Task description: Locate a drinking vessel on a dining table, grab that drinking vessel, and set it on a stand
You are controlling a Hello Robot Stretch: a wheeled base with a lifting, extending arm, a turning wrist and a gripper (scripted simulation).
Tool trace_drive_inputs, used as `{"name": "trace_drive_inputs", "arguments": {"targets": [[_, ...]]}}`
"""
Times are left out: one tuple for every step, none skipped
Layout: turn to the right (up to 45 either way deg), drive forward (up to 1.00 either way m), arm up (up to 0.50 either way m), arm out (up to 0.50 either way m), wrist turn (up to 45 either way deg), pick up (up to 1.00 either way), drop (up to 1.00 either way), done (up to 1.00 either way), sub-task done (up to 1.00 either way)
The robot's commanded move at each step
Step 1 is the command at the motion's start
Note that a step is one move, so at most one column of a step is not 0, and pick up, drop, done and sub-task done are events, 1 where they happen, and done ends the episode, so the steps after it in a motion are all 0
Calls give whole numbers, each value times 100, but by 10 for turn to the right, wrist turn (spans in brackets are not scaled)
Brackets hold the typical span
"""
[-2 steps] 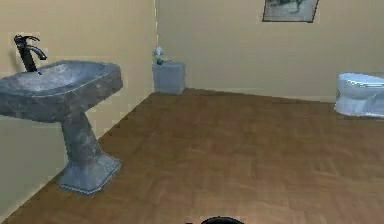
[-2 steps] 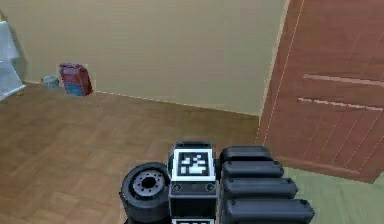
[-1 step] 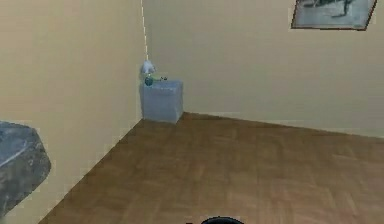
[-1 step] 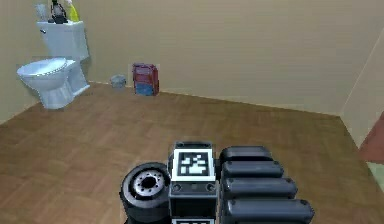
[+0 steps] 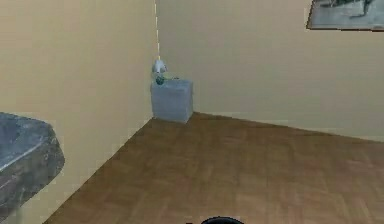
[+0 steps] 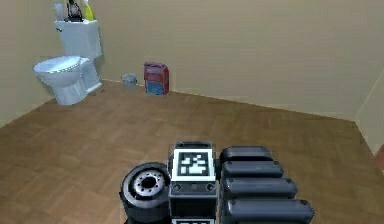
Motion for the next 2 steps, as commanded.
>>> {"name": "trace_drive_inputs", "arguments": {"targets": [[0,80,0,0,0,0,0,0,0],[-120,0,0,0,0,0,0,0,0]]}}
